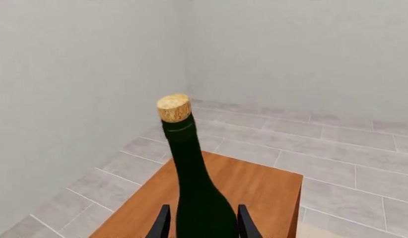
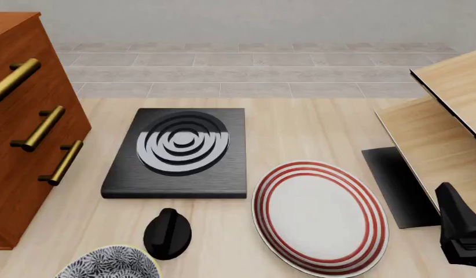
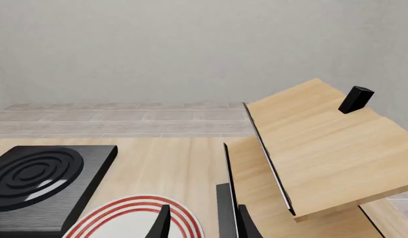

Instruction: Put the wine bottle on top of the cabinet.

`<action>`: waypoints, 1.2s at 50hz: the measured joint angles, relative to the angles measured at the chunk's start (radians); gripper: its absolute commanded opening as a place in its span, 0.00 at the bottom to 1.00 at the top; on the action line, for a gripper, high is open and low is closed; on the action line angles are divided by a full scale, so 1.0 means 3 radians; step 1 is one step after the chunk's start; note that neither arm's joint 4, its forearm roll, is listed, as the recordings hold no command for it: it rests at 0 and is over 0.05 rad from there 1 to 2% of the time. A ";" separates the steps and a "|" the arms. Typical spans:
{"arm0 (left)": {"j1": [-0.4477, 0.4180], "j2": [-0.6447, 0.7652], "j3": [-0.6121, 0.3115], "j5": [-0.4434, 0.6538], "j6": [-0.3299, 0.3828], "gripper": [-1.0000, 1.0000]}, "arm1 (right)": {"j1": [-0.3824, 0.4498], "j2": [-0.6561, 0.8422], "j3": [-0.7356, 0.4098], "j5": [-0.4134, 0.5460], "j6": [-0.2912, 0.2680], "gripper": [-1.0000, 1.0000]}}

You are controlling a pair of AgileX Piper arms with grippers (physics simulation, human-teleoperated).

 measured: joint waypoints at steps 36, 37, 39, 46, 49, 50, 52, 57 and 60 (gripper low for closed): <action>0.0018 -0.0458 0.0062 0.0271 -0.0080 1.00 | 0.0000 0.0000 0.0000 0.0000 0.0000 1.00; 0.0015 -0.0473 0.0064 0.0280 -0.0083 1.00 | 0.0000 0.0000 0.0000 0.0000 0.0000 1.00; 0.0011 -0.0503 0.0068 0.0300 -0.0089 1.00 | 0.0000 0.0000 0.0000 0.0000 0.0000 1.00; -0.0016 -0.0630 0.0084 0.0384 -0.0109 1.00 | 0.0000 0.0000 0.0000 0.0000 0.0000 1.00; -0.0039 -0.0699 0.0093 0.0433 -0.0116 1.00 | 0.0000 0.0000 0.0000 0.0000 0.0000 1.00; -0.0048 -0.0725 0.0094 0.0452 -0.0119 1.00 | 0.0000 0.0000 0.0000 0.0000 0.0000 1.00; -0.0068 -0.0780 0.0096 0.0497 -0.0125 1.00 | 0.0000 0.0000 0.0000 0.0000 0.0000 1.00; -0.0122 -0.0923 0.0098 0.0614 -0.0145 1.00 | 0.0000 0.0000 0.0000 0.0000 0.0000 1.00; -0.0152 -0.0998 0.0102 0.0673 -0.0155 1.00 | 0.0000 0.0000 0.0000 0.0000 0.0000 1.00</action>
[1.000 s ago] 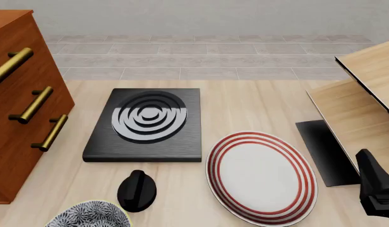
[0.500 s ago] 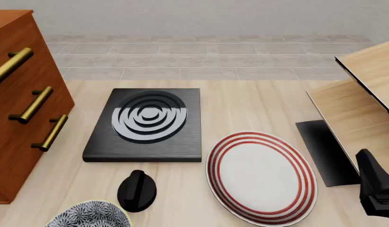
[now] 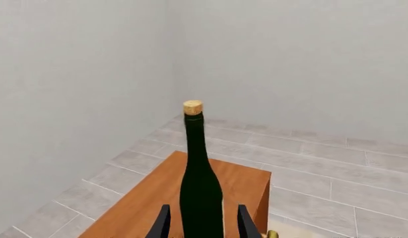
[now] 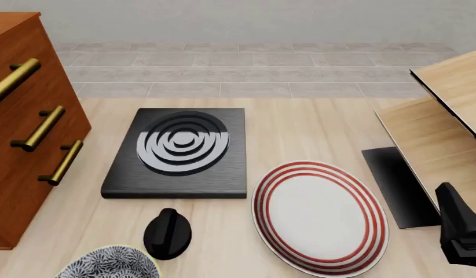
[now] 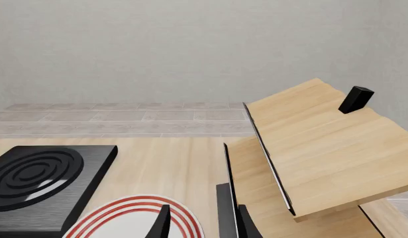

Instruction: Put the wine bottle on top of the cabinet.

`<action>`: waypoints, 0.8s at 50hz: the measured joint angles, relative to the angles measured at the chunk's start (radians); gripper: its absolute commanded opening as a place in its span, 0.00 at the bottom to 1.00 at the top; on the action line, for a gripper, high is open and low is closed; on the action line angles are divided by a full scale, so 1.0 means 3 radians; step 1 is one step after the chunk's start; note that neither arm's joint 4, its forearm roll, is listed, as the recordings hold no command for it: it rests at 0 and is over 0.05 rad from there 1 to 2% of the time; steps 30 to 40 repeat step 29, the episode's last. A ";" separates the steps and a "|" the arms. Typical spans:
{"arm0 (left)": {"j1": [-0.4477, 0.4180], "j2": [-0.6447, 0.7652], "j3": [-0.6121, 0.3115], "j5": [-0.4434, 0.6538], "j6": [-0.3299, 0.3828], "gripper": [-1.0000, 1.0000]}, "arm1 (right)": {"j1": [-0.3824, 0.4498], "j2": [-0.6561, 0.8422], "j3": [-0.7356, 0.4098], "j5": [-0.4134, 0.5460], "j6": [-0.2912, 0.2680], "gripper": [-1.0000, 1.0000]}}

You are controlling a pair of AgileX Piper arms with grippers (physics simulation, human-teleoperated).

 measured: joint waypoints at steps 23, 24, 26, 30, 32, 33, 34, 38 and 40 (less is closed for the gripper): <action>-0.0212 -0.0485 0.0131 0.0270 -0.0088 1.00 | 0.0000 0.0000 0.0000 0.0000 0.0000 1.00; -0.0225 -0.0503 0.0138 0.0279 -0.0091 1.00 | 0.0000 0.0000 0.0000 0.0000 0.0000 1.00; -0.0251 -0.0537 0.0151 0.0296 -0.0096 1.00 | 0.0000 0.0000 0.0000 0.0000 0.0000 1.00; -0.0296 -0.0595 0.0174 0.0323 -0.0105 1.00 | 0.0000 0.0000 0.0000 0.0000 0.0000 1.00; -0.0296 -0.0595 0.0174 0.0323 -0.0105 1.00 | 0.0000 0.0000 0.0000 0.0000 0.0000 1.00; -0.0296 -0.0595 0.0174 0.0323 -0.0105 1.00 | 0.0000 0.0000 0.0000 0.0000 0.0000 1.00; -0.0296 -0.0595 0.0174 0.0323 -0.0105 1.00 | 0.0000 0.0000 0.0000 0.0000 0.0000 1.00; -0.0296 -0.0595 0.0174 0.0323 -0.0105 1.00 | 0.0000 0.0000 0.0000 0.0000 0.0000 1.00; -0.0296 -0.0595 0.0174 0.0323 -0.0105 1.00 | 0.0000 0.0000 0.0000 0.0000 0.0000 1.00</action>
